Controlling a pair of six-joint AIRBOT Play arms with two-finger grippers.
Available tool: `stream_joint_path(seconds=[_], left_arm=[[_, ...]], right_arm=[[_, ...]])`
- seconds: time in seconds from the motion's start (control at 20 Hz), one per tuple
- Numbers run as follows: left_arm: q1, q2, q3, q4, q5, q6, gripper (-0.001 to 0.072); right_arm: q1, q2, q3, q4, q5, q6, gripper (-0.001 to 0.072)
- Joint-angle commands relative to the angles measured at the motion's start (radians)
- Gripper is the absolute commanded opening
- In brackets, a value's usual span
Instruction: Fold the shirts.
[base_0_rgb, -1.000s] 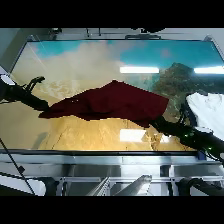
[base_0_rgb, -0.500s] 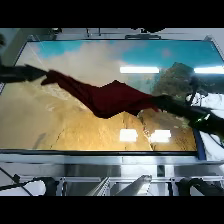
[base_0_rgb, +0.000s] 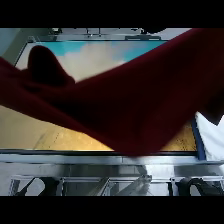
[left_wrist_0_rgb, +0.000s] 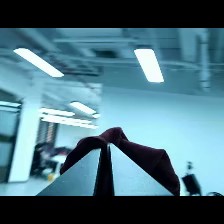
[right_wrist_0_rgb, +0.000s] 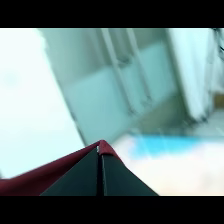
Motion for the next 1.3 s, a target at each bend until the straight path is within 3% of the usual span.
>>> stream_joint_path(seconds=[0.0, 0.15, 0.3, 0.4, 0.45, 0.5, 0.55, 0.6, 0.65, 0.8, 0.9, 1.0, 1.25], left_arm=[[-0.014, 0.065, -0.161, 0.369, 0.257, -0.037, 0.0023], [-0.179, -0.021, -0.301, 0.558, 0.283, 0.039, 0.0022], [-0.354, -0.183, -0.386, 0.624, 0.451, 0.159, 0.0021], [-0.417, -0.309, -0.393, 0.62, 0.567, 0.263, 0.0023], [-0.426, -0.366, -0.38, 0.622, 0.6, 0.272, 0.0133], [-0.424, -0.423, -0.354, 0.622, 0.595, 0.271, 0.0445], [-0.41, -0.467, -0.322, 0.626, 0.562, 0.27, 0.072], [-0.385, -0.505, -0.285, 0.65, 0.496, 0.263, 0.071], [-0.36, -0.536, -0.245, 0.688, 0.434, 0.254, 0.071], [-0.301, -0.592, -0.144, 0.917, 0.361, 0.098, 0.071], [-0.274, -0.61, -0.093, 1.075, 0.384, 0.048, 0.071], [-0.262, -0.63, -0.047, 1.165, 0.455, -0.002, 0.071], [-0.272, -0.733, 0.083, 1.225, 0.494, -0.035, 0.0709]], right_arm=[[-0.021, -0.101, -0.05, -0.323, 0.087, 0.311, 0.0018], [0.003, -0.305, -0.153, -0.263, 0.144, 0.299, 0.0019], [0.066, -0.553, -0.179, -0.224, 0.026, 0.211, 0.002], [0.077, -0.718, -0.174, -0.134, -0.053, 0.085, 0.0021], [0.072, -0.781, -0.163, -0.08, -0.055, 0.043, 0.0035], [0.065, -0.83, -0.15, -0.03, -0.043, -0.005, 0.0182], [0.053, -0.861, -0.137, -0.003, -0.02, -0.049, 0.0403], [0.043, -0.872, -0.126, -0.005, -0.002, -0.051, 0.0458], [0.034, -0.869, -0.125, -0.013, 0.007, -0.053, 0.0463], [0.001, -0.861, -0.126, -0.017, 0.116, -0.088, 0.0462], [0.022, -0.862, -0.127, -0.067, 0.166, -0.069, 0.0461], [0.07, -0.872, -0.127, -0.162, 0.118, 0.015, 0.0461], [0.158, -0.964, -0.127, -0.208, -0.021, 0.167, 0.0462]])
